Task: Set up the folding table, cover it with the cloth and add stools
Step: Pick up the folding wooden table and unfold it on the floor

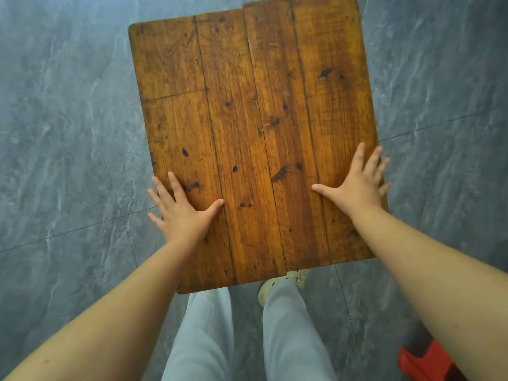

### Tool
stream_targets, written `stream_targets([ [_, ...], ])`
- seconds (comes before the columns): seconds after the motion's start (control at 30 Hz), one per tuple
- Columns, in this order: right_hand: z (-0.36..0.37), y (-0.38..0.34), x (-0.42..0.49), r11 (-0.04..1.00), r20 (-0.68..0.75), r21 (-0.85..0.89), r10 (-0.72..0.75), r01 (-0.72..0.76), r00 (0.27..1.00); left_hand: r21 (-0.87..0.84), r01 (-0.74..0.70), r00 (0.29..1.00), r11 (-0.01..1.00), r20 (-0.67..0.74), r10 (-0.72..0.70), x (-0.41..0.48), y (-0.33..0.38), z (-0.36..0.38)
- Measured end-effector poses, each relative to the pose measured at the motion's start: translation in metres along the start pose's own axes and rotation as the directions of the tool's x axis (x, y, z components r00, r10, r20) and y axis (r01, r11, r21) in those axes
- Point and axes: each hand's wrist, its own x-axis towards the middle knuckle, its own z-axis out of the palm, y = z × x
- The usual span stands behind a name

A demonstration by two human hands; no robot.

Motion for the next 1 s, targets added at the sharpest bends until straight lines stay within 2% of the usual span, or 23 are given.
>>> stream_targets([
  [0.07,0.001,0.004,0.006,0.994,0.034,0.061,0.09,-0.092,0.995,-0.067,0.045,0.999,0.997,-0.001,-0.045,-0.003,0.001,0.003],
  [0.13,0.0,0.007,0.01,0.99,0.058,0.081,0.112,-0.116,0.992,-0.101,0.072,0.997,0.992,-0.017,-0.074,-0.003,0.002,0.003],
  [0.5,-0.001,0.008,0.017,0.998,-0.014,-0.017,0.061,-0.062,0.998,-0.097,0.096,0.993,0.991,-0.062,-0.102,-0.007,0.001,0.01],
  [1.0,-0.017,0.029,0.03,0.991,-0.019,-0.128,-0.046,0.043,0.999,-0.151,0.224,0.973,0.963,-0.019,-0.229,-0.05,0.019,0.04],
])
